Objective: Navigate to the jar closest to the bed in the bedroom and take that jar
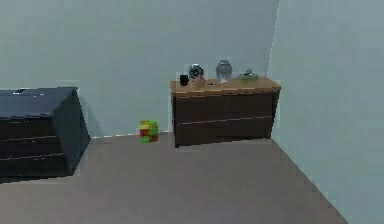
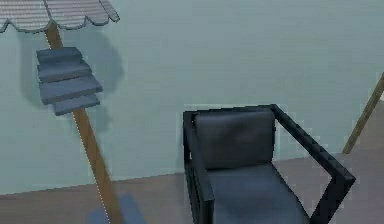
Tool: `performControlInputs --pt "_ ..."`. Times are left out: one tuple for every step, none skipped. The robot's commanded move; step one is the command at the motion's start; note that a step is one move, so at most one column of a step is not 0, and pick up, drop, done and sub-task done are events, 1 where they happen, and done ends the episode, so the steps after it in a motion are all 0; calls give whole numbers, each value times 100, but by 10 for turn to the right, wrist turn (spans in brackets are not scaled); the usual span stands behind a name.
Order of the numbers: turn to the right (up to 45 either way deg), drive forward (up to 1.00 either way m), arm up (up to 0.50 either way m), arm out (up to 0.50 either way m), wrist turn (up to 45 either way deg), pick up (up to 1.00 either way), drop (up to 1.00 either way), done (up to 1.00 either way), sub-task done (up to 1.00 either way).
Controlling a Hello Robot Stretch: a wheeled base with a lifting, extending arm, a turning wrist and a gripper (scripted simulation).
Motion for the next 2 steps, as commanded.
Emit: performControlInputs --pt "0 85 0 0 0 0 0 0 0" --pt "180 0 0 0 0 0 0 0 0"
